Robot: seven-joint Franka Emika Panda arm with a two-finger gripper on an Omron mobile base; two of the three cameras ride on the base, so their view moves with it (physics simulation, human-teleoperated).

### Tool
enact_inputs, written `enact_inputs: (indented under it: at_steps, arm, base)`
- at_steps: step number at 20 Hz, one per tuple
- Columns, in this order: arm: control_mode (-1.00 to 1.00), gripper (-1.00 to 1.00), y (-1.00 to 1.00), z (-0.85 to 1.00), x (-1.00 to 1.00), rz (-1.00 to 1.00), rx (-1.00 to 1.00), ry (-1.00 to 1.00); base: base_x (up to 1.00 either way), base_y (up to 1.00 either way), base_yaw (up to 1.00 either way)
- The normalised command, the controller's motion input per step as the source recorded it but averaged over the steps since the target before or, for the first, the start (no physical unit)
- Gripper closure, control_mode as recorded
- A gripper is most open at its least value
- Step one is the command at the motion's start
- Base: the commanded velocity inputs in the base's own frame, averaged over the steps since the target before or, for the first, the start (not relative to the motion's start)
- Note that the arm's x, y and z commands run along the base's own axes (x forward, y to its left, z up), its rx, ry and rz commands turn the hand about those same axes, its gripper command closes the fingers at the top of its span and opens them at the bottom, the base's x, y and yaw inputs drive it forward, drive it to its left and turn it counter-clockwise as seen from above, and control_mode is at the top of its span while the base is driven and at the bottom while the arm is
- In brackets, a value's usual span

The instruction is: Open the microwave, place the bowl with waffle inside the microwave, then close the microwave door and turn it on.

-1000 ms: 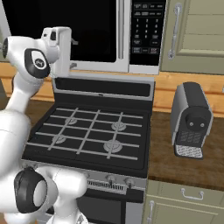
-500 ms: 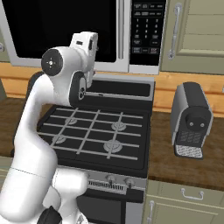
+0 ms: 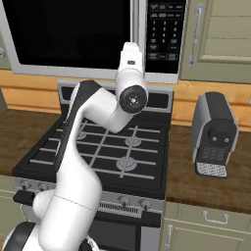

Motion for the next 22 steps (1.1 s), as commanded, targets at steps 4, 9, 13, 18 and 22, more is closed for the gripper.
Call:
enact_inputs:
  at_steps: [4, 9, 13, 18, 22]
  arm:
    - [-1.0, 1.0, -0.07, 0.01, 0.01, 0.05, 0.0, -0.1]
    - [-1.0, 1.0, -0.08, 0.16, 0.02, 0.0, 0.0, -0.08]
    - [-1.0, 1.0, -0.2, 0.25, 0.2, 0.0, 0.0, -0.04]
    - [-1.0, 1.0, -0.21, 0.11, 0.06, 0.0, 0.0, -0.06]
    - [-1.0, 1.0, -0.15, 0.0, 0.06, 0.0, 0.0, -0.02]
  base:
    - [0.0, 0.0, 0.0]
    - [0.0, 0.0, 0.0]
    - [0.0, 0.0, 0.0]
    - [0.0, 0.0, 0.0]
    - [0.0, 0.0, 0.0]
